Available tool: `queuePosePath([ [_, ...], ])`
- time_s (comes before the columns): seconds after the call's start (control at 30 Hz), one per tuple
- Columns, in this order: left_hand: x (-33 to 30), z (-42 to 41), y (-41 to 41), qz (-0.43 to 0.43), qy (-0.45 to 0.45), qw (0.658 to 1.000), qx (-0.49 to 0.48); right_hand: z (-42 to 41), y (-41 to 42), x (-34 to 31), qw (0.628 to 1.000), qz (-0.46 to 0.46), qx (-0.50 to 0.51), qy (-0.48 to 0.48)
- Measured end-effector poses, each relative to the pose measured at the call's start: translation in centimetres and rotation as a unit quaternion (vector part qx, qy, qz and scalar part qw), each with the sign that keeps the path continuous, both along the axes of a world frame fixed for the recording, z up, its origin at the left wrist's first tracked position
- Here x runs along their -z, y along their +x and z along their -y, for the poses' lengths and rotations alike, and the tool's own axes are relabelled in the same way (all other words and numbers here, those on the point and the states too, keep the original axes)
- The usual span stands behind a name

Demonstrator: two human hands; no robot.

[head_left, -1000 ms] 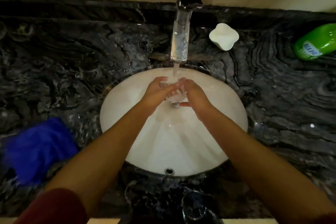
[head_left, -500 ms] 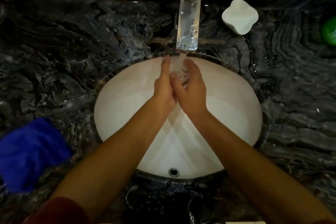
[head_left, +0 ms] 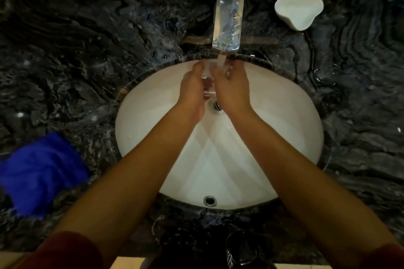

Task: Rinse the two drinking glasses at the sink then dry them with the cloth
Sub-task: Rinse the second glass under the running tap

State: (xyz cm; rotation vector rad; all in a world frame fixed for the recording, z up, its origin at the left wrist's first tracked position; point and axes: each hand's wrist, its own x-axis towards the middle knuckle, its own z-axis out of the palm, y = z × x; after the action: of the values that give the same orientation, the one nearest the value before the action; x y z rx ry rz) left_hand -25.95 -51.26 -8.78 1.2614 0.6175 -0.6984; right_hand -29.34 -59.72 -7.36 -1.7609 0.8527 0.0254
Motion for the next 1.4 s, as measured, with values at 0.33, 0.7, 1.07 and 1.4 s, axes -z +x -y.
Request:
queuePosePath([
  [0.33,-1.0,-1.3,-0.2,0.012,0.010,0.993,0.118,0.8,-0.7,0.4,0.989,0.042,-0.094,-0.110],
  [0.7,1.1,-2.3,-1.7,0.489,0.223,0.815,0.217,3.2,2.3,1.2,0.899,-0.210,-0.053,0.380],
  [1.07,-1.4,-0.9,-0.4,-0.061,0.024,0.995,0.074,-0.9,-1.5,1.7,0.995,0.036,-0.048,-0.075],
  [1.4,-1.1,-1.2,-1.6,0.020,0.100,0.983,0.150,1.4,0.0,1.2,0.981,-0.012,-0.162,-0.106],
])
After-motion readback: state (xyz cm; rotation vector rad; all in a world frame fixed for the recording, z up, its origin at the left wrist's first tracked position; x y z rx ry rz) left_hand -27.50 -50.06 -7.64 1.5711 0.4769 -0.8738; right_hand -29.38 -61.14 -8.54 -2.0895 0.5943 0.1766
